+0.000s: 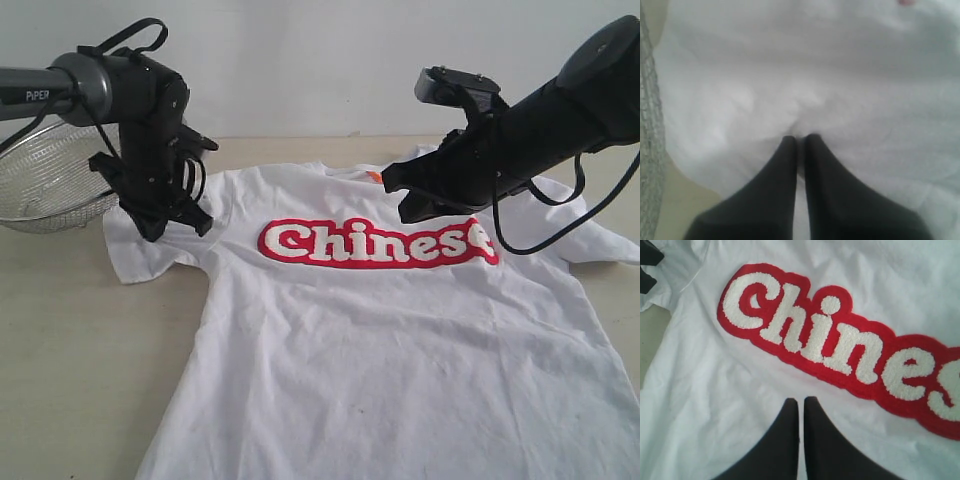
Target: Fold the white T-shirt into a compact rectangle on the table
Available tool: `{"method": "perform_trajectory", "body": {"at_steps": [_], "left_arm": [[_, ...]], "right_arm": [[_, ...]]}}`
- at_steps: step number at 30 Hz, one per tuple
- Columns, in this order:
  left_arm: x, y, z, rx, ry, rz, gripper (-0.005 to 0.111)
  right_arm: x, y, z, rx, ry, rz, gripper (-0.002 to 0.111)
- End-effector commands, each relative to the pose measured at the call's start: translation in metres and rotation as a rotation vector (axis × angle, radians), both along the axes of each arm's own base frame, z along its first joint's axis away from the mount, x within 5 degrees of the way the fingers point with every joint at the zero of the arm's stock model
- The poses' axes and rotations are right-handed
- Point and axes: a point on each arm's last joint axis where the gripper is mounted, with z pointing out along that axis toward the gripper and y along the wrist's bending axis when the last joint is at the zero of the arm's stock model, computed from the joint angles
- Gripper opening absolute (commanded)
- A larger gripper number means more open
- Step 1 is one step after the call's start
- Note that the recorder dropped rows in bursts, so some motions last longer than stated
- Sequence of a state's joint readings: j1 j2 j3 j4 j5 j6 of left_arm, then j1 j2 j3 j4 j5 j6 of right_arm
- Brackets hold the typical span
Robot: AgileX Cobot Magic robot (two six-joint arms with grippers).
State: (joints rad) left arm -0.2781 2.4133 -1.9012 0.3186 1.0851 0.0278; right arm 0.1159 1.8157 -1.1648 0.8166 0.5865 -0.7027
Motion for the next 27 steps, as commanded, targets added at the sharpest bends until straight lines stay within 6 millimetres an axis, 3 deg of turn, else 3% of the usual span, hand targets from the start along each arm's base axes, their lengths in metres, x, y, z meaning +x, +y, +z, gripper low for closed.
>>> {"method": "perform_trajectory", "body": {"at_steps": [1,5,12,20,27], "left_arm": [[0.005,0.011,-0.008,0.020,-0.026,0.008,0.004],[0.004,0.009,-0.001,-0.025,-0.030,0.021,0.004],[-0.009,-0.014,0.030,-0.287,0.046,0.021,0.004],[-0.017,-0.025,0.031,-0.275,0.100,-0.004,0.004],[-0.019,-0.033,0.016,-0.273,0.137,-0.012,0.004]], "right_arm": [[-0.001,0.000,0.003,-0.001,-0.012,0.006,0.000],[-0.001,-0.001,0.004,-0.004,-0.018,0.004,0.000],[0.000,-0.001,0.004,-0.004,-0.019,0.002,0.000],[0.000,-0.001,0.004,-0.004,-0.019,0.002,0.000],[-0.001,-0.001,0.003,-0.003,-0.016,0.005,0.000]]}}
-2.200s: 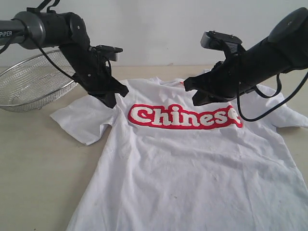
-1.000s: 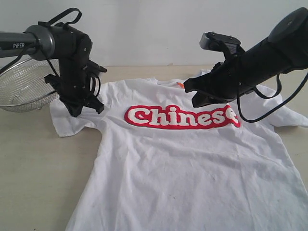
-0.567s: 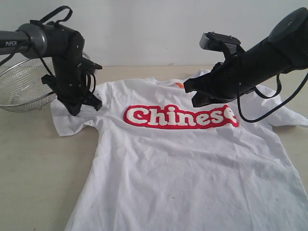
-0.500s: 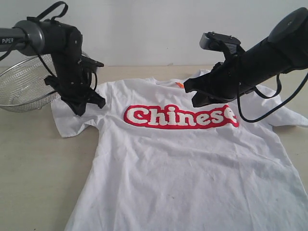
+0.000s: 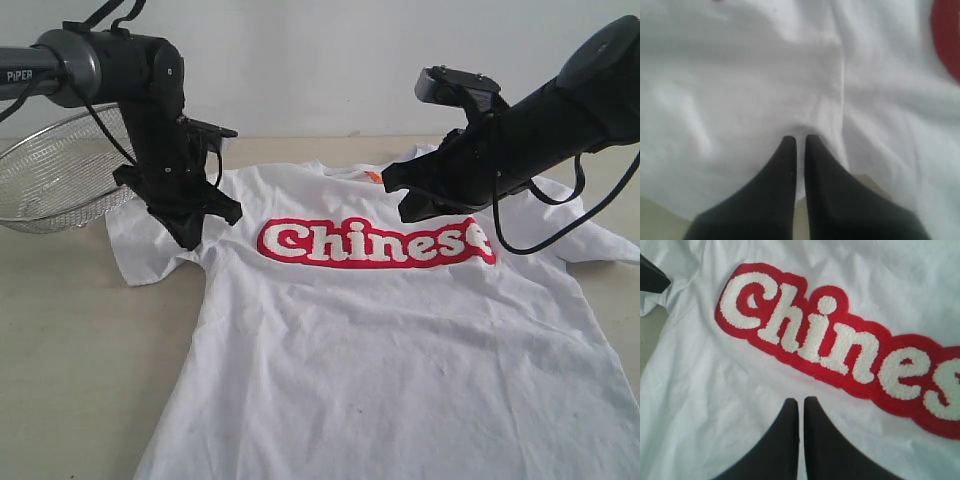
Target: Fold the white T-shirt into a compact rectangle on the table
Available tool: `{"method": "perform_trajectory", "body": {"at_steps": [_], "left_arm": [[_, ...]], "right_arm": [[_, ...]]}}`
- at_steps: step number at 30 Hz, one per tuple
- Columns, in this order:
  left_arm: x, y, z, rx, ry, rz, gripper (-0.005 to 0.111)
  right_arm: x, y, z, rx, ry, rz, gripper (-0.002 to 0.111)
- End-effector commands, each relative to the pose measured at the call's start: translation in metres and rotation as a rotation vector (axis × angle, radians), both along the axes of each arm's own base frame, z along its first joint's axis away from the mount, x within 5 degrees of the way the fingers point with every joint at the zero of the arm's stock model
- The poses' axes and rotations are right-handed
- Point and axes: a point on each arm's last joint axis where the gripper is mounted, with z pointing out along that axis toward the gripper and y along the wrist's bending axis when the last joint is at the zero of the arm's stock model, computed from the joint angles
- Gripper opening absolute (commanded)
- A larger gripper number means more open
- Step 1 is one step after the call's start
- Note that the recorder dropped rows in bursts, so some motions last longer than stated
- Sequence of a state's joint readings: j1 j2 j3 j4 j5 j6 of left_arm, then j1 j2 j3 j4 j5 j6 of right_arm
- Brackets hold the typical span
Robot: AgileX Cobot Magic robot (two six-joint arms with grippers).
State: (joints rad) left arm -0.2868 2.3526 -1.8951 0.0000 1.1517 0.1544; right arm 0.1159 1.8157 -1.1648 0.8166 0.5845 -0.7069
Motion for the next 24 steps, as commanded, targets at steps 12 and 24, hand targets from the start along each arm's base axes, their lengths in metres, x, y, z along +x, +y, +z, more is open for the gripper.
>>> {"method": "perform_trajectory", "body": {"at_steps": [12,24], "left_arm": [[-0.003,-0.003,-0.028,0.046,0.069,-0.023,0.004],[0.004,0.024,-0.029,0.129,0.059,0.011,0.004]], "right_arm": [[-0.001,0.000,0.003,-0.001,-0.013,0.003,0.000],[-0.001,0.000,0.003,-0.001,-0.013,0.003,0.000]]}}
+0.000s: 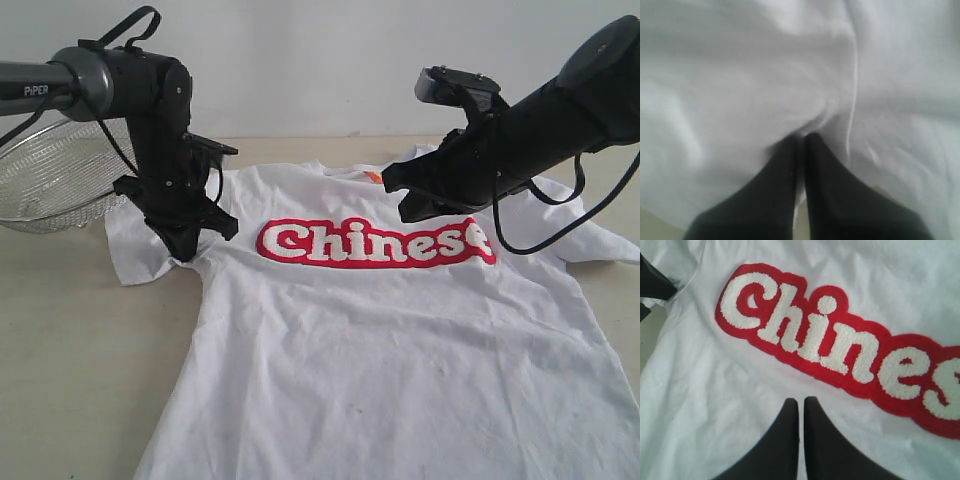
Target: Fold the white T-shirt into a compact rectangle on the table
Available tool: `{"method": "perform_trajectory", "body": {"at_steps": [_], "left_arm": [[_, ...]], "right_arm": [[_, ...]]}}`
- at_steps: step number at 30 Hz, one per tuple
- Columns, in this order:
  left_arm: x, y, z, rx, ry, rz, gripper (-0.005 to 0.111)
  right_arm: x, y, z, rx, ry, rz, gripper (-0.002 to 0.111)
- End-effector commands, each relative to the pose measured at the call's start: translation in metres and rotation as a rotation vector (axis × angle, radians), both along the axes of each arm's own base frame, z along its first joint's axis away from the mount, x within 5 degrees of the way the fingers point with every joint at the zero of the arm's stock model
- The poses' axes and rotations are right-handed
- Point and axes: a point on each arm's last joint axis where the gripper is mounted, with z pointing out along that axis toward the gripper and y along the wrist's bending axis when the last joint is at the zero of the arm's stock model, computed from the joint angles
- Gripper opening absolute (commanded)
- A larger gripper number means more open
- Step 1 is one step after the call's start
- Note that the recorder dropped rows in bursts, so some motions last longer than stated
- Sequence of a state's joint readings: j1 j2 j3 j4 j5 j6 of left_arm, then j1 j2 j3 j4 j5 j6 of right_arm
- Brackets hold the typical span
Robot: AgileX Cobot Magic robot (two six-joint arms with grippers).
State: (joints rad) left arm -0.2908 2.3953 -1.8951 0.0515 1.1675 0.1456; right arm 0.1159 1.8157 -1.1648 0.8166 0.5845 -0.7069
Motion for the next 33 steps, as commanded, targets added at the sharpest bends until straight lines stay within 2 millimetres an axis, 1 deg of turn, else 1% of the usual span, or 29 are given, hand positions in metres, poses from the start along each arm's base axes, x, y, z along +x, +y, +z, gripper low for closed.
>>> {"method": "perform_trajectory", "body": {"at_steps": [1,3,8,13,16,17,19,22,24,28,31,32,33], "left_arm": [[0.005,0.024,-0.009,0.077,0.013,0.027,0.004],[0.007,0.030,-0.008,0.093,0.005,0.037,0.004],[0.011,0.038,-0.008,0.095,-0.021,0.047,0.004],[0.012,0.035,-0.009,0.067,-0.039,0.036,0.004],[0.011,0.028,-0.007,0.020,-0.037,0.029,0.004],[0.011,0.027,-0.004,0.003,-0.038,0.027,0.004],[0.010,0.023,0.004,-0.038,-0.045,0.025,0.004],[0.007,0.018,0.025,-0.109,-0.059,0.014,0.004],[0.005,0.011,0.045,-0.193,-0.082,0.013,0.004],[-0.003,0.002,0.082,-0.324,-0.115,0.013,0.004],[-0.012,-0.002,0.100,-0.385,-0.077,-0.002,0.004],[-0.018,-0.007,0.109,-0.427,-0.079,-0.015,0.004],[-0.023,-0.009,0.113,-0.443,-0.074,-0.016,0.004]], "right_arm": [[-0.001,0.000,0.003,-0.001,-0.013,0.003,0.000],[-0.001,0.000,0.003,-0.001,-0.013,0.003,0.000],[-0.001,0.000,0.003,0.000,-0.011,0.005,0.000],[-0.006,0.002,0.003,0.015,0.027,0.048,0.000],[-0.016,0.007,-0.001,0.047,0.115,0.124,0.000],[-0.019,0.007,-0.006,0.046,0.130,0.120,0.000],[-0.021,0.006,-0.012,0.029,0.122,0.098,0.000],[-0.025,0.003,-0.021,0.013,0.124,0.060,0.000],[-0.025,0.002,-0.023,0.018,0.112,0.025,0.000],[-0.028,0.003,-0.024,0.034,0.133,0.028,0.000],[-0.029,0.004,-0.018,0.069,0.126,0.013,0.000],[-0.030,0.005,-0.008,0.094,0.099,-0.004,0.000],[-0.031,0.005,-0.002,0.105,0.082,-0.010,0.000]]}}
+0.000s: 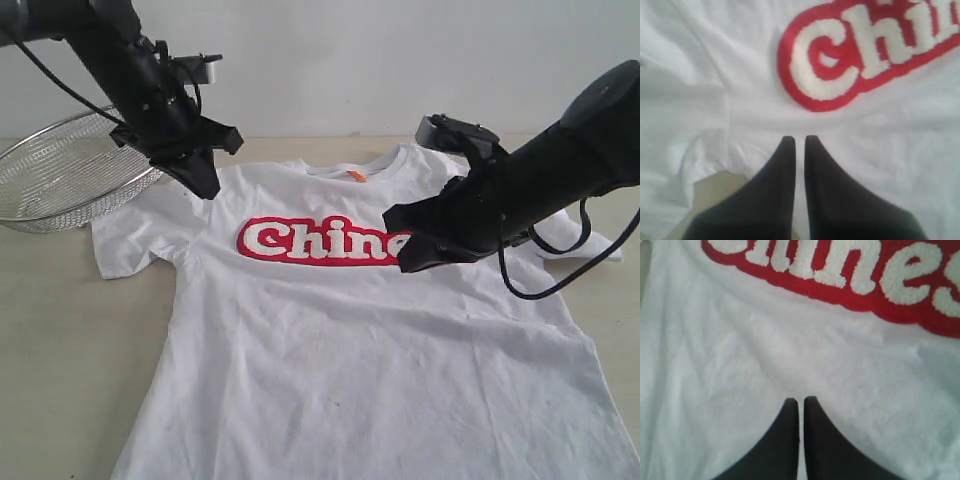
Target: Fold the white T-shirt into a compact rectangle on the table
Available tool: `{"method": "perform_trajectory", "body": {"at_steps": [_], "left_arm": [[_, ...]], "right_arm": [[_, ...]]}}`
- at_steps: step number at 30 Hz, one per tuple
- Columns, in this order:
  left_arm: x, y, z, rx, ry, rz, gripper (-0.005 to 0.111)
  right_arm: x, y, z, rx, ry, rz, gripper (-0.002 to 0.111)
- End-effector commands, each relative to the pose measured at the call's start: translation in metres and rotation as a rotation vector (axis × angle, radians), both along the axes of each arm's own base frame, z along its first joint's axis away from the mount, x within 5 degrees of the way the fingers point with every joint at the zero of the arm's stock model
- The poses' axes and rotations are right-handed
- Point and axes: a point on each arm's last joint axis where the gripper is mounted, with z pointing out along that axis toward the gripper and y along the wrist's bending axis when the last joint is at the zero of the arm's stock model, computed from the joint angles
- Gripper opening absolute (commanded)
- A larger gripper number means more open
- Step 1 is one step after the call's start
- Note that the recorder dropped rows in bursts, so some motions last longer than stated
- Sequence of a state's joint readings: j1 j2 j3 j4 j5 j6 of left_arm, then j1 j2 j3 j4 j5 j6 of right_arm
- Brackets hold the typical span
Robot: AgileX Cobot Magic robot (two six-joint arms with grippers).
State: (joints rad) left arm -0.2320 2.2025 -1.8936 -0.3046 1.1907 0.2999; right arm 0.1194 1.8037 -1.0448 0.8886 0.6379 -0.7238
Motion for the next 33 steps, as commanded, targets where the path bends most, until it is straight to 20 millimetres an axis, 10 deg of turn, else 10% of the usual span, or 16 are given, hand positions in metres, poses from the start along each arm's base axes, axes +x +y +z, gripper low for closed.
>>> {"method": "perform_trajectory", "body": {"at_steps": [1,9,16,26,33], "left_arm": [[-0.029,-0.017,0.024,-0.121,0.036,-0.057,0.004],[-0.135,-0.033,0.034,-0.255,-0.025,-0.029,0.004],[-0.232,-0.013,0.037,-0.283,-0.104,-0.019,0.004],[-0.285,0.006,0.017,-0.400,-0.132,0.002,0.004],[-0.299,0.002,0.032,-0.566,-0.213,-0.056,0.004]], "right_arm": [[-0.007,0.001,0.035,0.056,-0.089,-0.031,0.000],[-0.062,-0.007,0.043,0.062,-0.090,-0.070,0.000],[-0.100,-0.014,0.003,0.025,0.032,-0.121,0.000],[-0.097,-0.032,0.034,0.041,-0.157,-0.334,0.000],[-0.057,-0.101,0.061,0.167,-0.113,-0.537,0.021]]}}
